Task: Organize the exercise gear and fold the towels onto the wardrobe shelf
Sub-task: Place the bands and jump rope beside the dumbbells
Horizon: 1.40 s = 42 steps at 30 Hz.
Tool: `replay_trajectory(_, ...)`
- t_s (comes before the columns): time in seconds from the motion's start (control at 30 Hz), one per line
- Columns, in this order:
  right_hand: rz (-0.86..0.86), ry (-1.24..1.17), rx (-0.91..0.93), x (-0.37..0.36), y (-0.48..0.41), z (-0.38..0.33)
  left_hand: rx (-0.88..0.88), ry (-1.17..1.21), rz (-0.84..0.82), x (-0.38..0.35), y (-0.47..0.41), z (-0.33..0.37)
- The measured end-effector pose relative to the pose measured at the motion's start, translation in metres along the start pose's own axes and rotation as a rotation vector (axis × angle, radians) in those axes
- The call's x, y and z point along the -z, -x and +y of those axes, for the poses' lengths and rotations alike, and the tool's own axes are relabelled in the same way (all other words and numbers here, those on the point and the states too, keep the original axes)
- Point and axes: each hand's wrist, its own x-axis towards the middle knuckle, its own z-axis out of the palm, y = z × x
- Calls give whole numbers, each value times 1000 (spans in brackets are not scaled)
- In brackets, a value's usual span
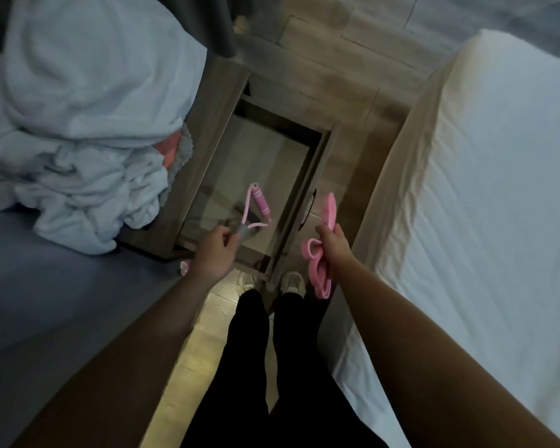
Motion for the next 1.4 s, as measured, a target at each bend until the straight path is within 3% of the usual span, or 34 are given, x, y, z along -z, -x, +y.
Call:
replay_trajectory(0.27, -249, -128, -398, -20, -1, -2, 60, 93, 76, -3, 43, -9)
replay_trajectory(0.43, -331, -94, -419, -27, -1, -8, 111, 121, 127, -2, 56, -18)
replay_trajectory(0.7, -494, -155, -444, -59, -23, -3, 10, 221, 318, 7, 65, -27)
replay_trajectory(0.83, -632, -238, -451, -86, -26, -5, 52, 217, 261, 14, 63, -35)
replay_trajectory(1.03, -828, -314, -414, -123, -32, -11, 99, 438, 265, 21, 66, -47)
replay_trajectory(1.1, -871, -296, -406, -133, -33, -14, 80, 404, 305, 23, 64, -50)
replay_trajectory(1.23, -894, -226, -371, -152, -39, -14, -53, 85, 321, 32, 71, -62)
replay_trajectory(1.4, -771, -150, -456, -170, -52, -13, -125, 43, 258, 38, 78, -81)
